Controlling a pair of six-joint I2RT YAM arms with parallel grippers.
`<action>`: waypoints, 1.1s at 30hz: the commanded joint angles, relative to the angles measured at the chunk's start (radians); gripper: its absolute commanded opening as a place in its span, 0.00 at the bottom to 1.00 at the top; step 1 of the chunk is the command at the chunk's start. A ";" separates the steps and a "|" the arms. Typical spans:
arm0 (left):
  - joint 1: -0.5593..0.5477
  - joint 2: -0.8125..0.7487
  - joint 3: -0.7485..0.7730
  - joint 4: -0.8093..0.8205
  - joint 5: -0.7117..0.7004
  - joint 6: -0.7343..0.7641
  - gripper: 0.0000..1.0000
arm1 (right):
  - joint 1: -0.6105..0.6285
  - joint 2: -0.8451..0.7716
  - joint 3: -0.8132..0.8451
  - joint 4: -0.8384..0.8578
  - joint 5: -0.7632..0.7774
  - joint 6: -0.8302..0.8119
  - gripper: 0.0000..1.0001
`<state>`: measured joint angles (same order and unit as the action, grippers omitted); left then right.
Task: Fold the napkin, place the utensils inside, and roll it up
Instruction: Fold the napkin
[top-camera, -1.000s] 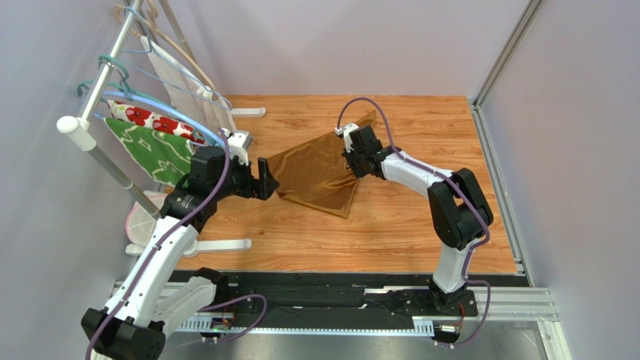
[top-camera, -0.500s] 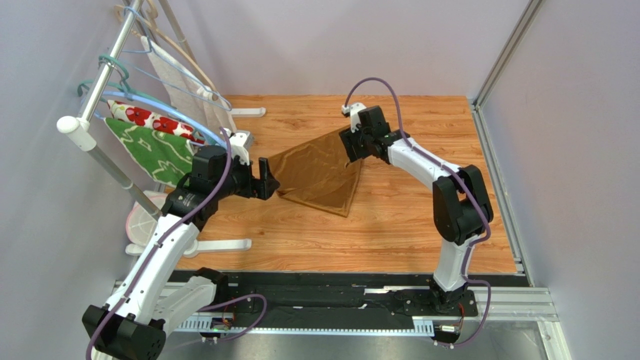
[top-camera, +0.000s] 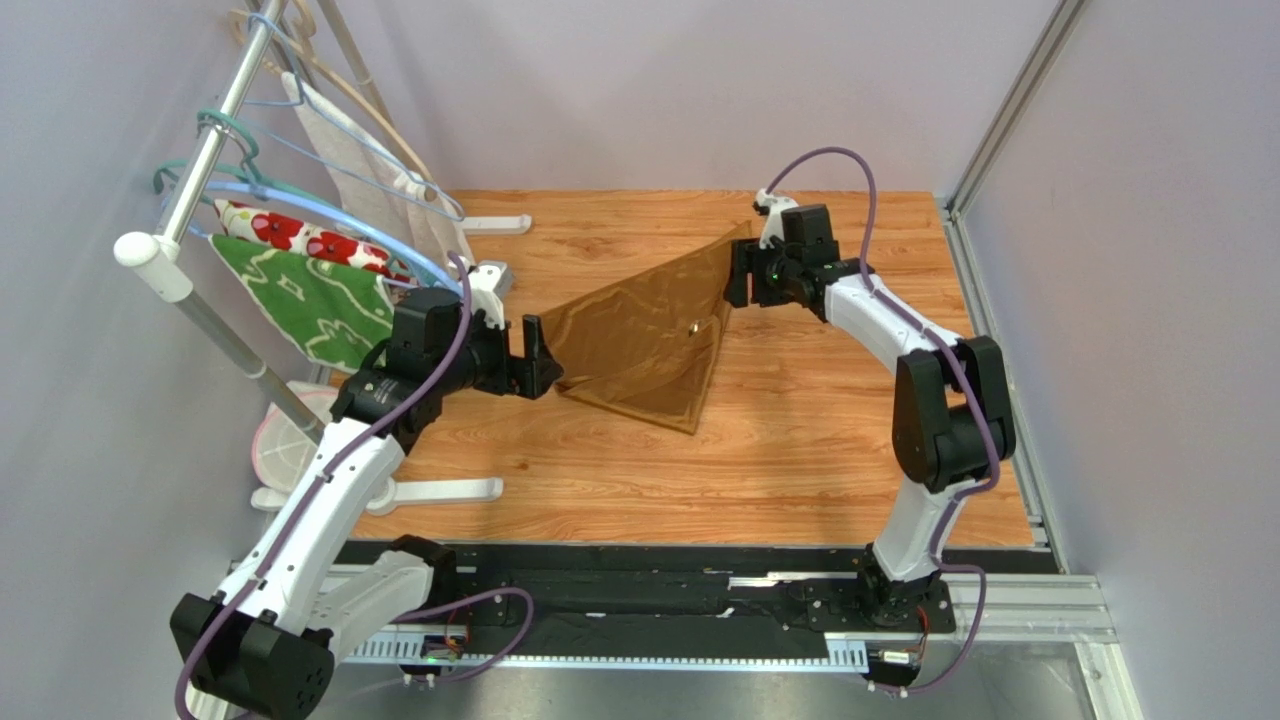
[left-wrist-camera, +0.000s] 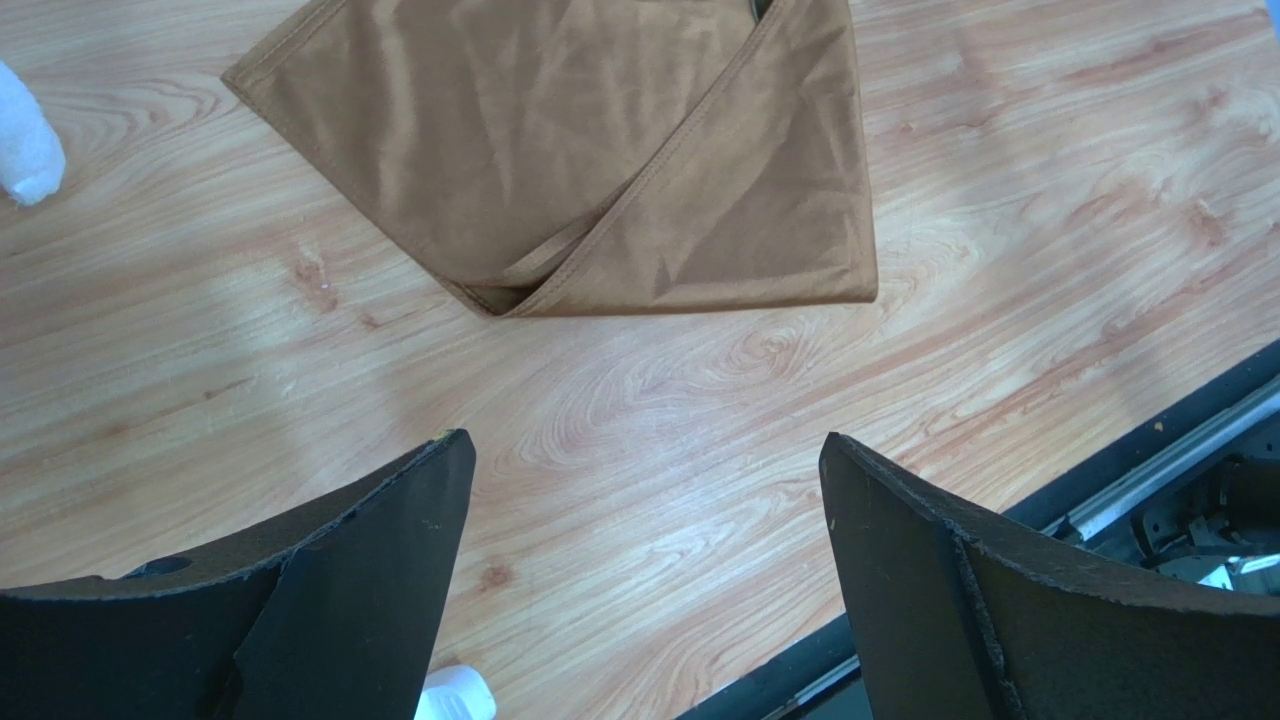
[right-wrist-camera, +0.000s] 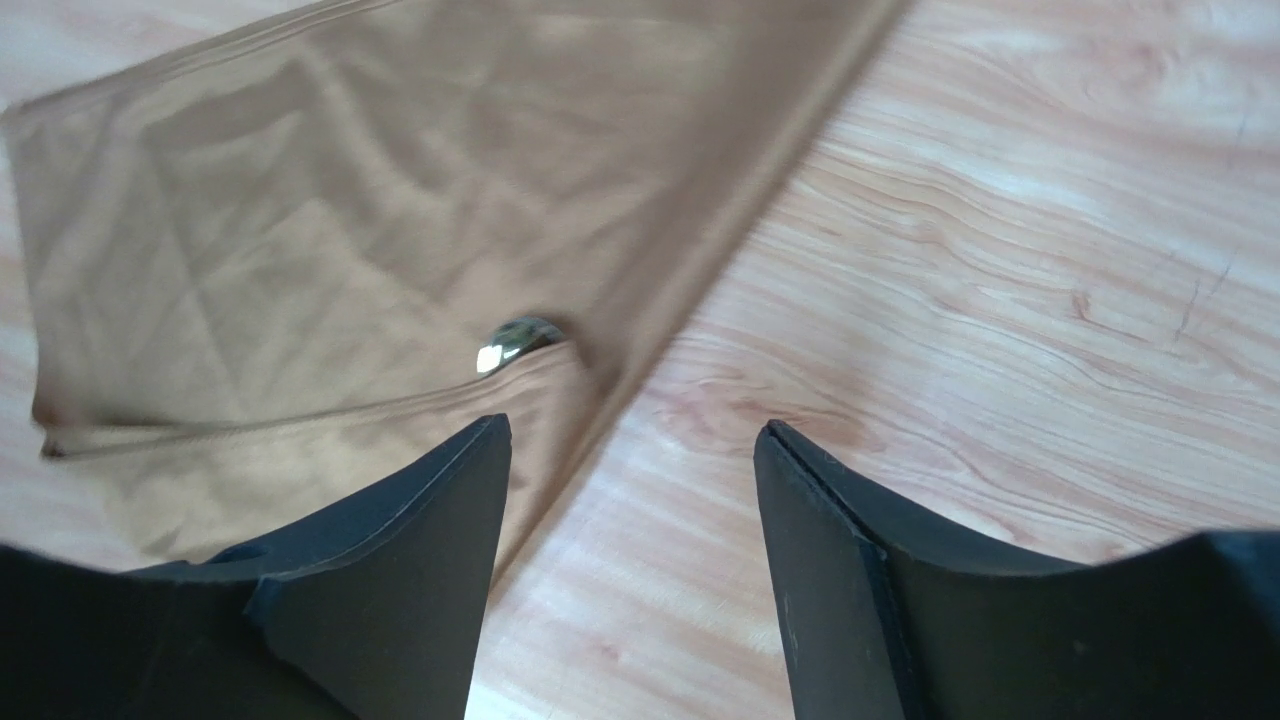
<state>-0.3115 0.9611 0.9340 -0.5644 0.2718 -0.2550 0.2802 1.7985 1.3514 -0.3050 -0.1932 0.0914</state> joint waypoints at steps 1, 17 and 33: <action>0.005 0.017 0.002 0.018 0.006 0.008 0.94 | -0.094 0.114 0.069 0.098 -0.127 0.132 0.64; 0.005 0.071 0.009 0.011 -0.023 0.019 0.94 | -0.197 0.531 0.363 0.348 -0.327 0.498 0.56; 0.006 0.053 0.014 0.004 -0.020 0.020 0.94 | -0.185 0.617 0.456 0.213 -0.190 0.498 0.35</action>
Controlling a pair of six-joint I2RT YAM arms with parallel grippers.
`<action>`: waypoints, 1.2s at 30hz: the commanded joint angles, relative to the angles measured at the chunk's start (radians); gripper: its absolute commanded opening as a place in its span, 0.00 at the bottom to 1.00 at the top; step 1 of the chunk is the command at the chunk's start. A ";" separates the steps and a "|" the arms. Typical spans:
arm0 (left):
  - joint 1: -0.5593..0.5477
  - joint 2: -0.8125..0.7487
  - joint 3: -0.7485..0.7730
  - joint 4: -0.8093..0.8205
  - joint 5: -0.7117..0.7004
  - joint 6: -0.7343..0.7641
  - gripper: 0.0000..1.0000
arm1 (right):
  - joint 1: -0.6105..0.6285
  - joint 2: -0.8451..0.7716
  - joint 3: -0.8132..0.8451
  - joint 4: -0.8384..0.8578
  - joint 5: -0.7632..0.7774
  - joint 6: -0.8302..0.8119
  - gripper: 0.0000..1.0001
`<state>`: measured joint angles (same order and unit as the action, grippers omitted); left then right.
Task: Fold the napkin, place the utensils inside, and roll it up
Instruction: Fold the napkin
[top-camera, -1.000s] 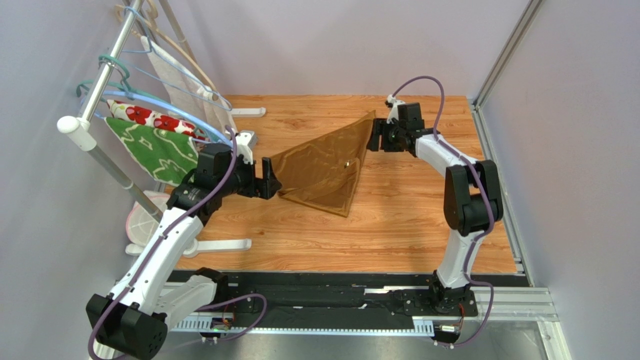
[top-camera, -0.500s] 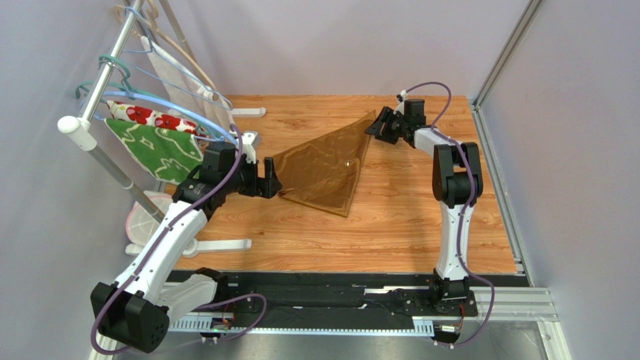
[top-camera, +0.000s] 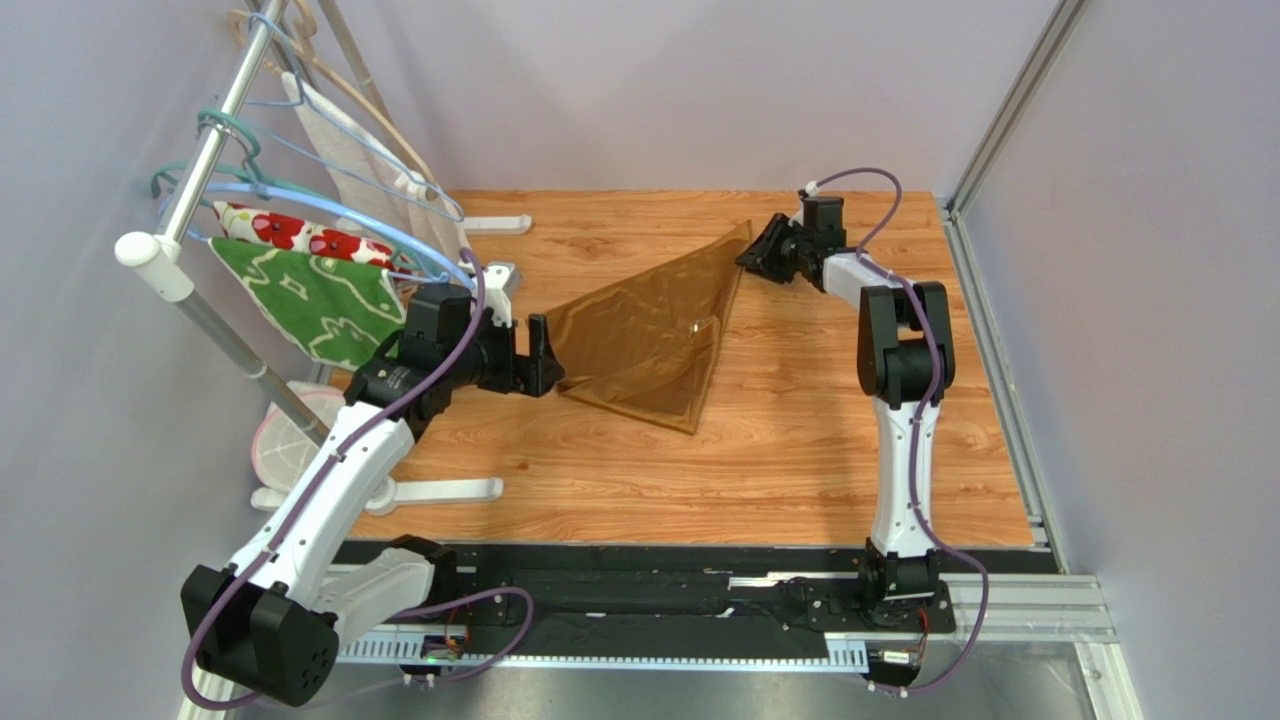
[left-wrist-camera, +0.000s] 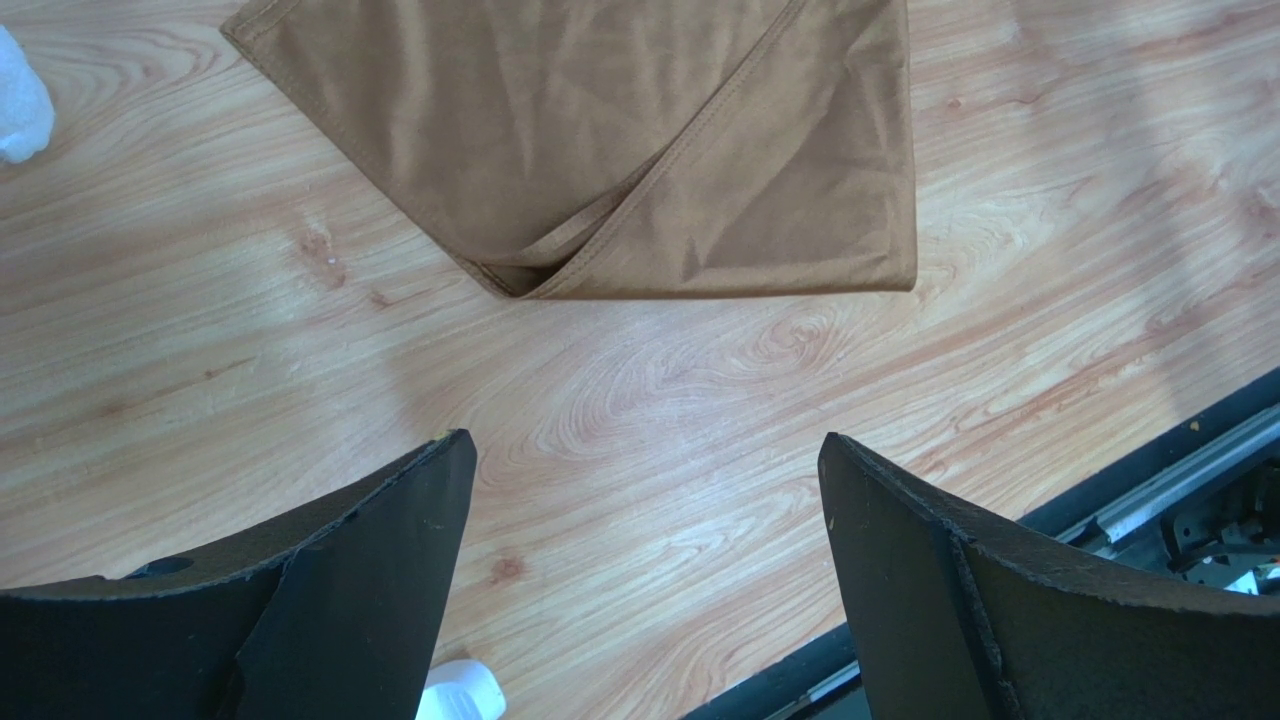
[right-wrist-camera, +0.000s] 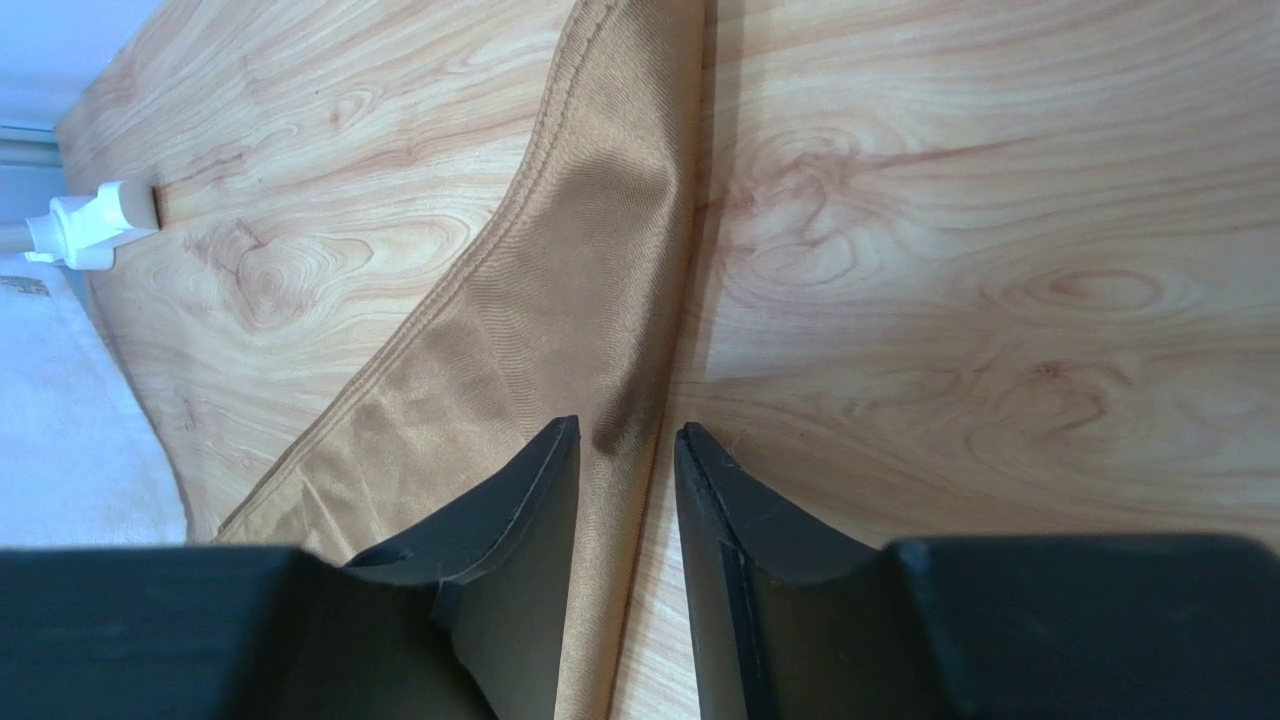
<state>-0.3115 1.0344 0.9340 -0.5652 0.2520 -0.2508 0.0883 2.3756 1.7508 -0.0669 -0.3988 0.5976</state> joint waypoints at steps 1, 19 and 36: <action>0.005 -0.020 0.014 0.005 0.000 0.016 0.94 | 0.005 0.048 0.059 -0.027 0.012 -0.010 0.35; 0.006 -0.040 0.015 0.002 -0.008 0.019 0.94 | 0.014 -0.017 -0.045 -0.044 0.090 0.036 0.00; 0.006 -0.117 0.002 0.033 0.093 -0.001 0.94 | 0.022 -0.750 -0.982 0.142 0.535 0.182 0.00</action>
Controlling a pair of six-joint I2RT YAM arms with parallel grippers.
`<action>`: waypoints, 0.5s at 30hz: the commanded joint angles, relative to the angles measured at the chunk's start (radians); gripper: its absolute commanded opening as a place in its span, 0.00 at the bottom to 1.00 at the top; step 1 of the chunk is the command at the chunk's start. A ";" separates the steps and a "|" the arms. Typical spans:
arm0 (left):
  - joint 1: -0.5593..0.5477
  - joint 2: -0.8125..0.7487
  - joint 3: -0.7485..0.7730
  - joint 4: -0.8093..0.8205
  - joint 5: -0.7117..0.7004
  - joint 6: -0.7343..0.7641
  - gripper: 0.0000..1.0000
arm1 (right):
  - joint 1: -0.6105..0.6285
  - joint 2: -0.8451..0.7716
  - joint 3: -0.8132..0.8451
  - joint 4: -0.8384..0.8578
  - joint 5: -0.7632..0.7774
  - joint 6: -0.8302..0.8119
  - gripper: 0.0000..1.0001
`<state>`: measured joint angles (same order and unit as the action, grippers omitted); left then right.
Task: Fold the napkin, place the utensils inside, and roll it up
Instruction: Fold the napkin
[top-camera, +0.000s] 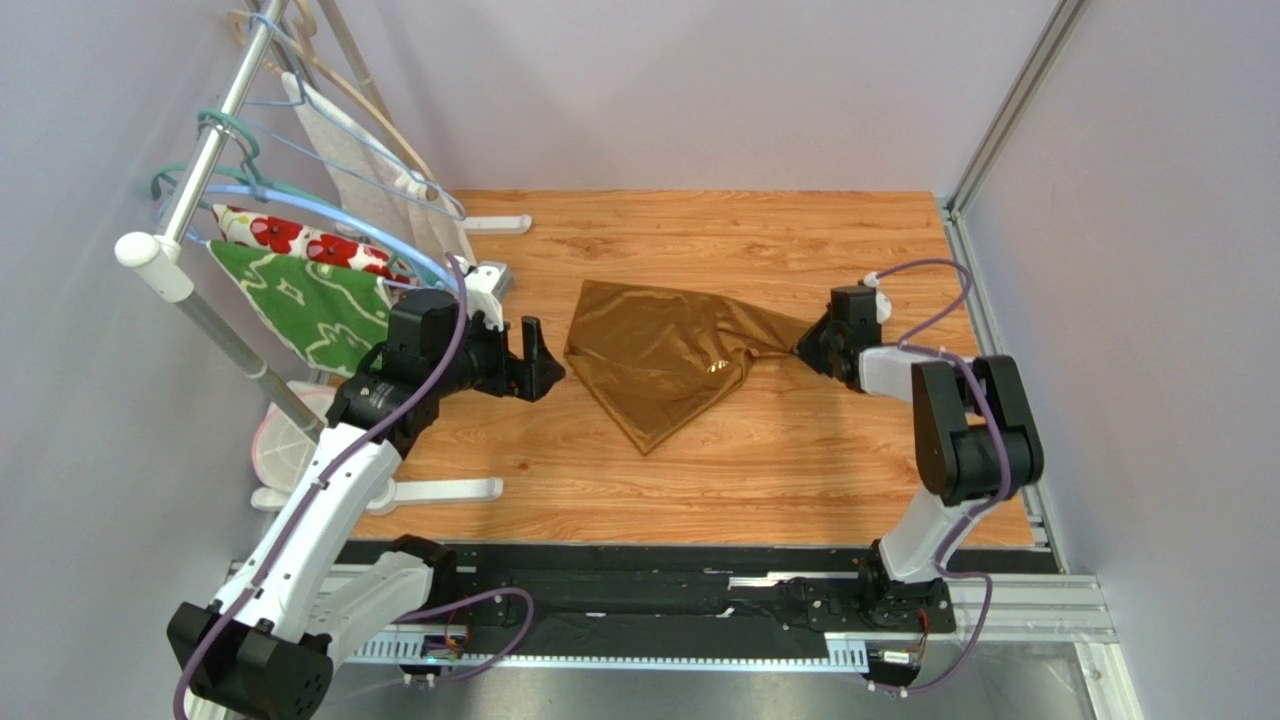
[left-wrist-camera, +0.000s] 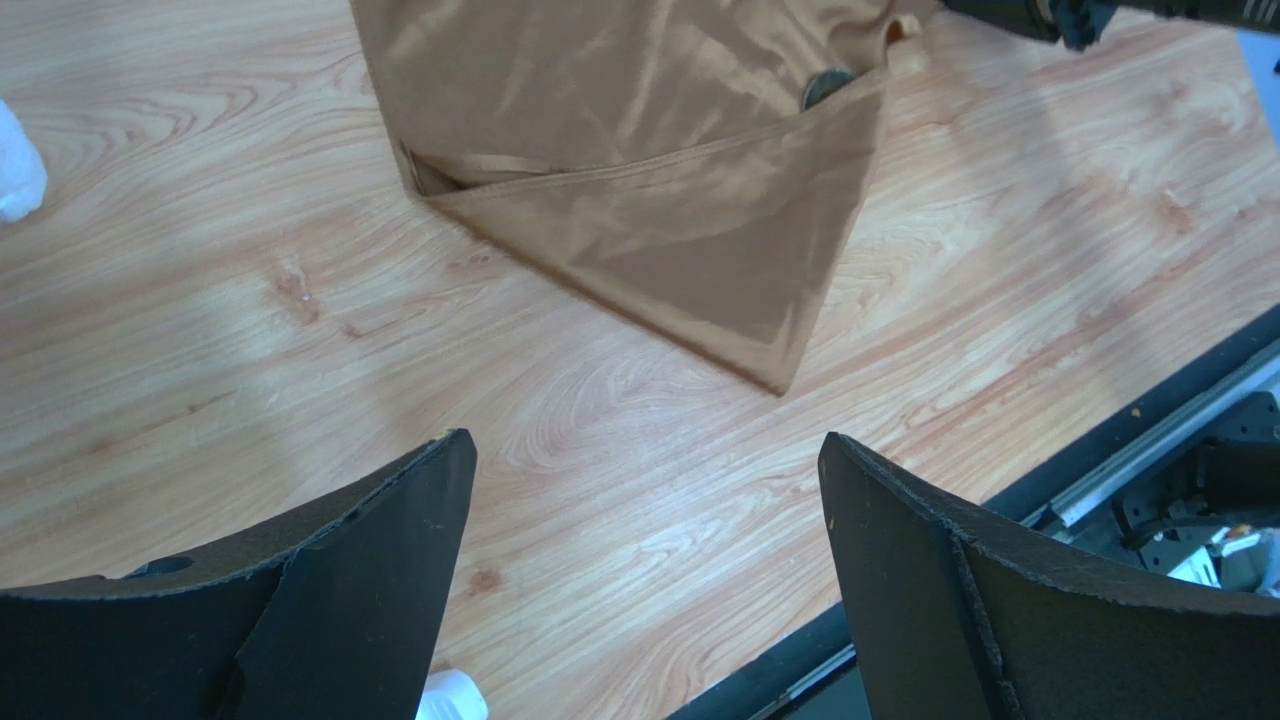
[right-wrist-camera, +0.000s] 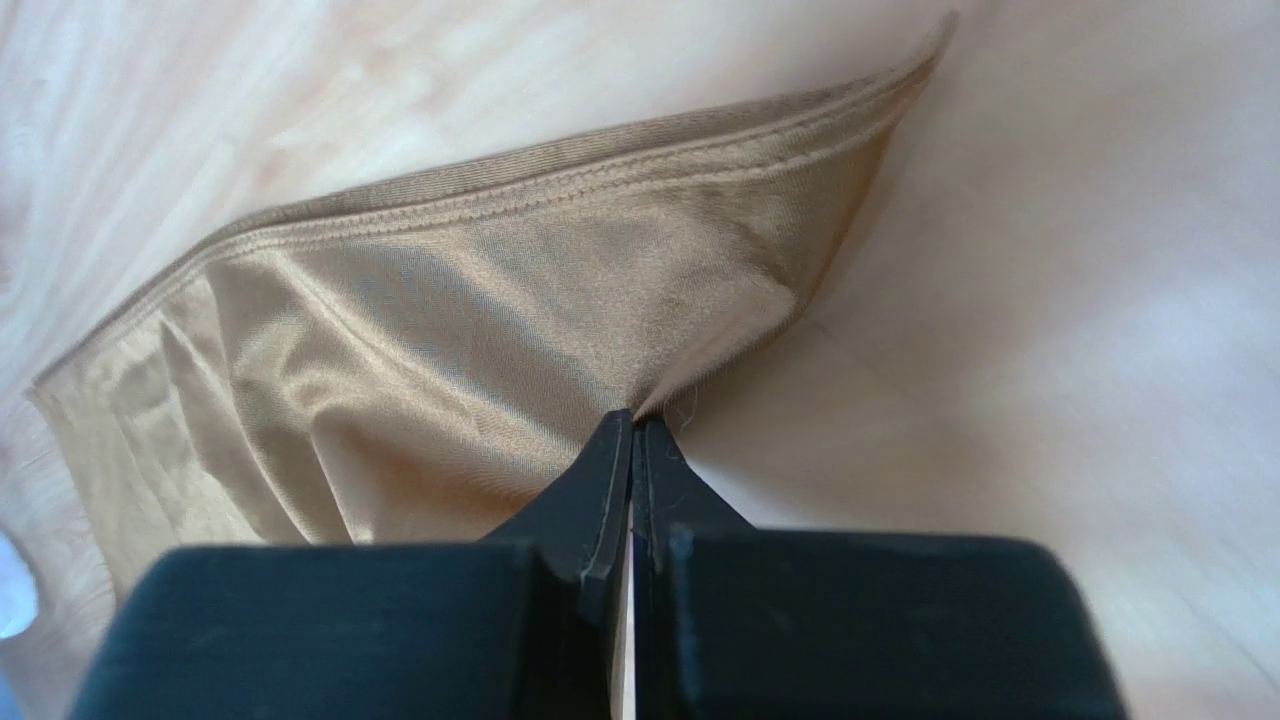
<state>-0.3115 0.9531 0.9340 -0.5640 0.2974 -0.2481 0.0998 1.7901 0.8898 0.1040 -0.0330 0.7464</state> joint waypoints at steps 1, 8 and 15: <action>0.006 -0.039 0.002 0.035 0.055 -0.005 0.94 | 0.012 -0.199 -0.159 -0.036 0.186 0.045 0.00; 0.006 -0.068 -0.003 0.047 0.068 -0.010 0.94 | 0.006 -0.449 -0.316 -0.097 0.268 0.016 0.28; 0.006 -0.076 -0.003 0.044 0.055 -0.005 0.94 | -0.091 -0.517 -0.322 -0.147 0.208 -0.053 0.49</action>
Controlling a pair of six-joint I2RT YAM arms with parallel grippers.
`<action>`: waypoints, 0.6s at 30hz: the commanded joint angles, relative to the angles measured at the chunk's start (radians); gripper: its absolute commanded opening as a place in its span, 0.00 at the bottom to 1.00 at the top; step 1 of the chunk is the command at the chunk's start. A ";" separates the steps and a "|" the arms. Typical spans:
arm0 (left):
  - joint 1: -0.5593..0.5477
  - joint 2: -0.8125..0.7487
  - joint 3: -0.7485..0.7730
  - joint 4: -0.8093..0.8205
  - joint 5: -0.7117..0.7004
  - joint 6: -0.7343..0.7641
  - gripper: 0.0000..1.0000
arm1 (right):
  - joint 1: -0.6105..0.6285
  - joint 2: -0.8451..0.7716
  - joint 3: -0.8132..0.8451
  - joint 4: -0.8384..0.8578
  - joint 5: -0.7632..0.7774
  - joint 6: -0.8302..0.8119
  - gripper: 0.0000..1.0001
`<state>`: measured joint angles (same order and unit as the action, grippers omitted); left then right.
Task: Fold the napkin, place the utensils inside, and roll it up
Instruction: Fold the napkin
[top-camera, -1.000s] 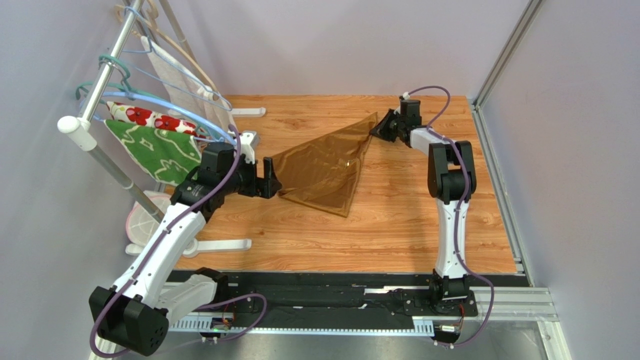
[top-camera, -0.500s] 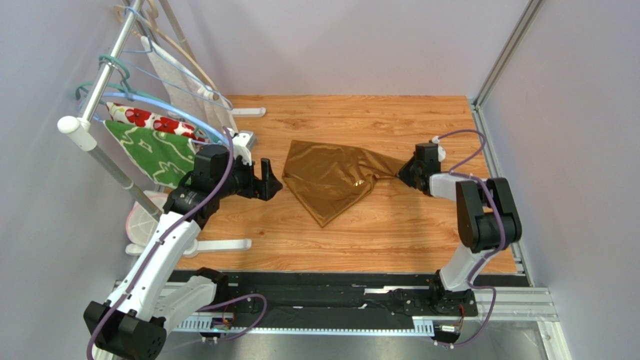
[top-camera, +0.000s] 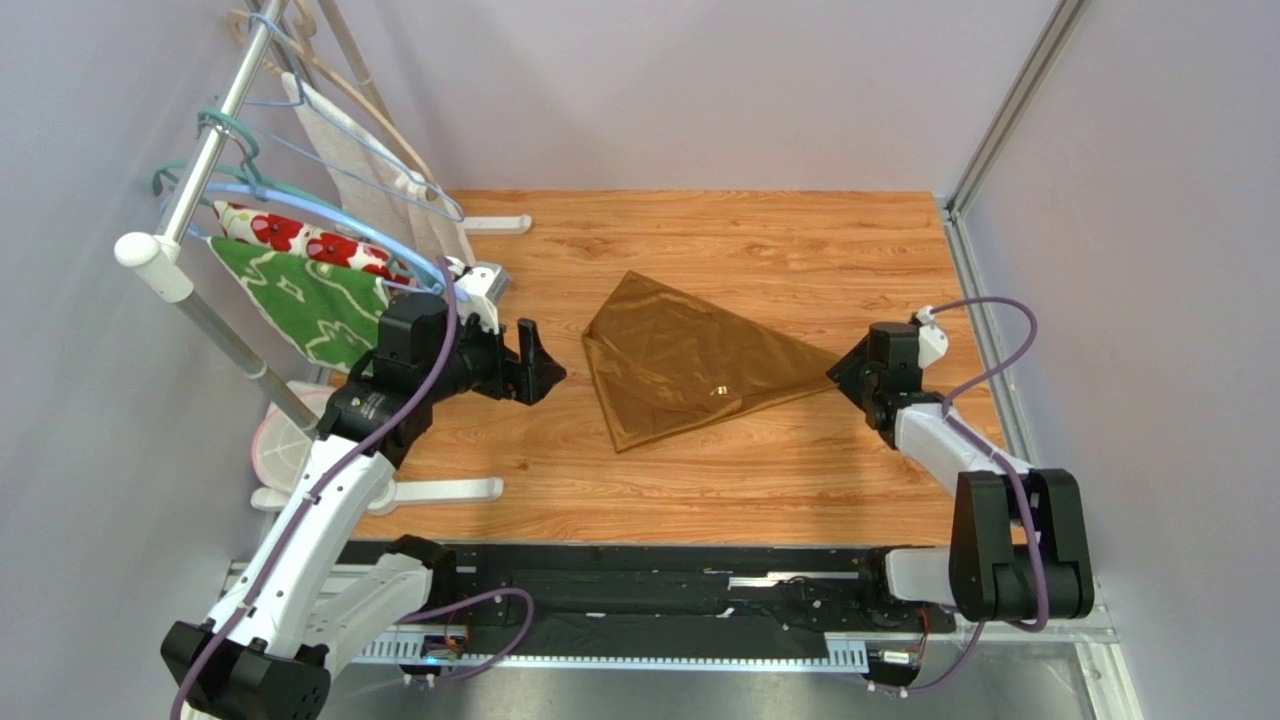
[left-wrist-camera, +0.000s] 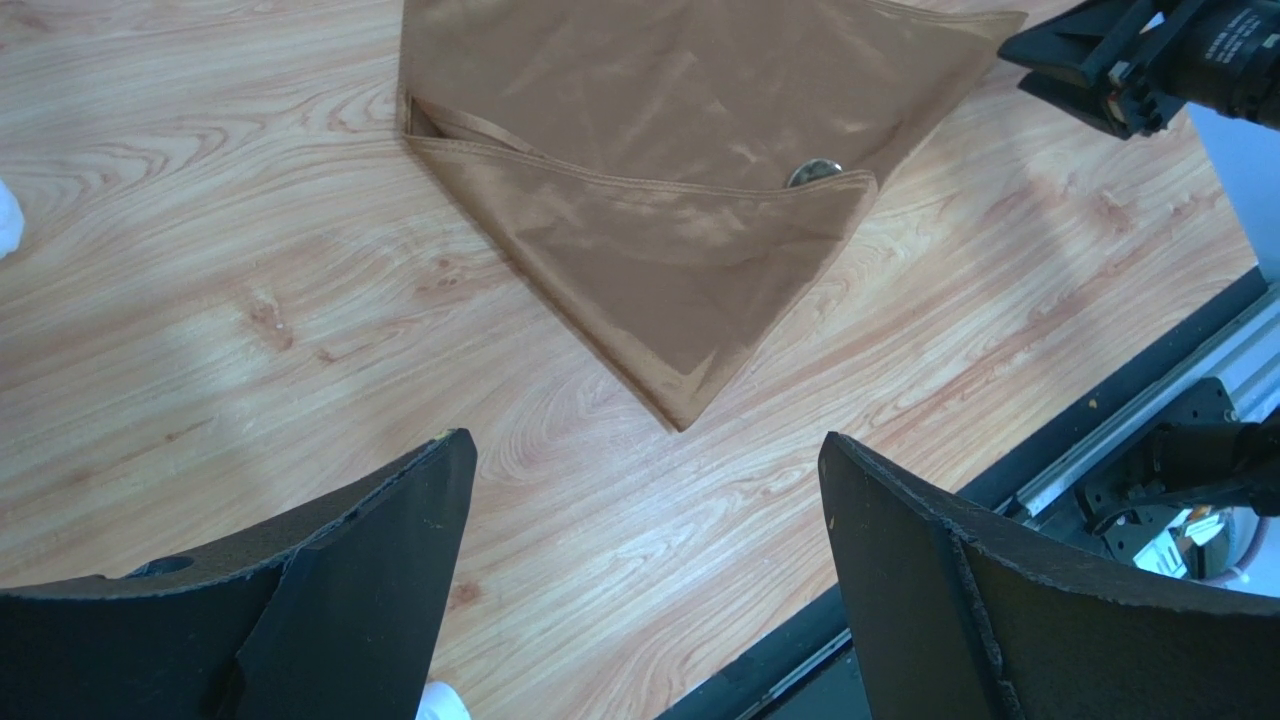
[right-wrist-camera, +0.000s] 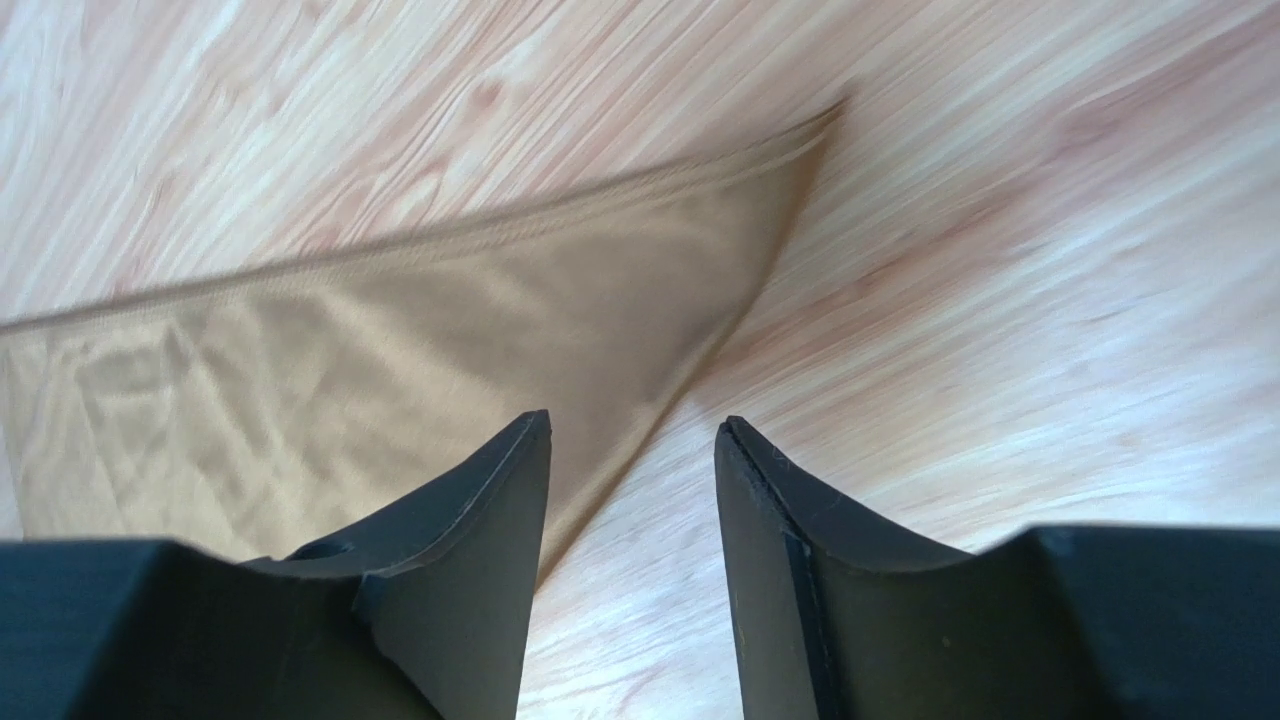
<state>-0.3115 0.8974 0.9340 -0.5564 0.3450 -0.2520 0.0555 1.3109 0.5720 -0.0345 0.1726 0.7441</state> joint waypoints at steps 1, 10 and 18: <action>0.006 -0.018 -0.003 0.036 0.006 -0.001 0.94 | -0.084 -0.036 -0.009 0.002 -0.014 -0.058 0.49; 0.006 -0.009 -0.001 0.035 0.000 0.000 0.94 | -0.200 0.114 0.032 0.131 -0.159 -0.066 0.49; 0.006 -0.012 -0.001 0.032 -0.008 0.000 0.94 | -0.229 0.185 0.049 0.192 -0.203 -0.019 0.48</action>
<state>-0.3115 0.8967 0.9337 -0.5568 0.3382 -0.2520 -0.1589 1.4754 0.5949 0.0811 0.0120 0.7025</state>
